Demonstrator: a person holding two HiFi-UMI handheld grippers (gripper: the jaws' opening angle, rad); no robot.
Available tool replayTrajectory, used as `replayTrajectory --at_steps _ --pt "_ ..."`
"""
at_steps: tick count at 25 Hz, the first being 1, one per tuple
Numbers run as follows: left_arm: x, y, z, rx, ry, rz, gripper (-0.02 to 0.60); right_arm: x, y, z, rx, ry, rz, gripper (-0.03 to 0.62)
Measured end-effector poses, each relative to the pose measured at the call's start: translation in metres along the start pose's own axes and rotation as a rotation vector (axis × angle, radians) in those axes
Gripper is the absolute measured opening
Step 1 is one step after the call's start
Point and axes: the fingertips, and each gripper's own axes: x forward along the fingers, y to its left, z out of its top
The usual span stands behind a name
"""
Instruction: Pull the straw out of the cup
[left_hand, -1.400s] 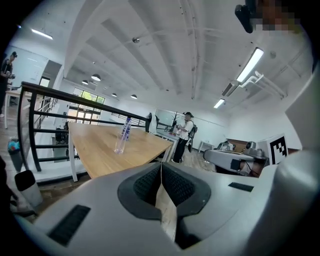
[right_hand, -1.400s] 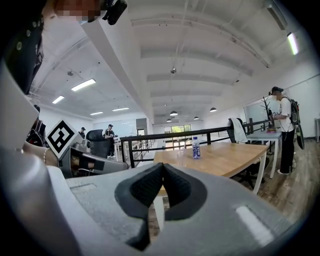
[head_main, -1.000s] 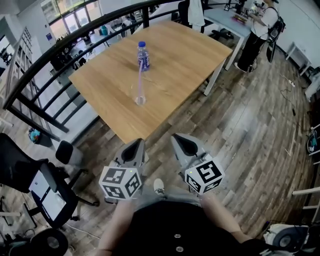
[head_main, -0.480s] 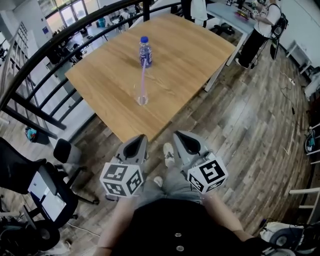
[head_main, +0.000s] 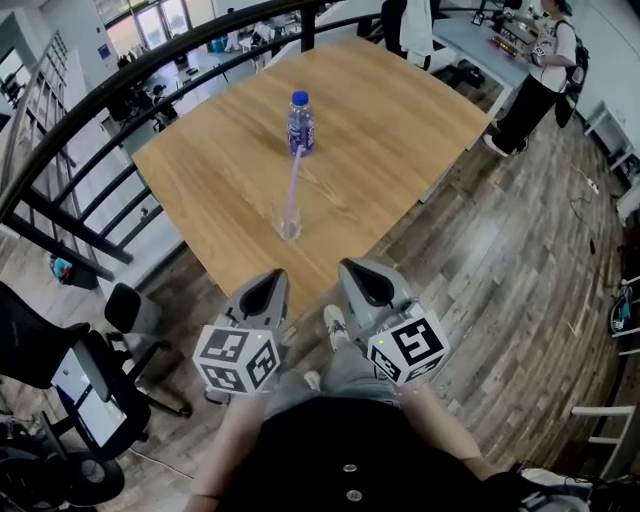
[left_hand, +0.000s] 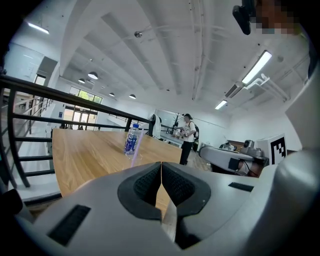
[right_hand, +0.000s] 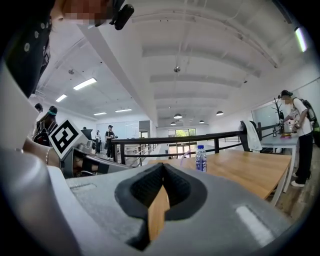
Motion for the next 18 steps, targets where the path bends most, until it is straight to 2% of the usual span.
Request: replayTrajectory --at_steps 9,14,18 --pt "0.064 0.049 0.032 -0.017 -0.022 0.072 0.017 0.076 -0.059 0.0 0.001 0.032 0.071 -0.002" --pt "0.096 0.065 0.048 0.066 0.0 0.13 0.018 0.108 -0.085 -0.003 0.009 0.05 0.125 -0.002" --pt "0.113 0.072 0.058 0.104 0.019 0.153 0.018 0.126 -0.1 -0.004 0.021 0.068 0.168 -0.002"
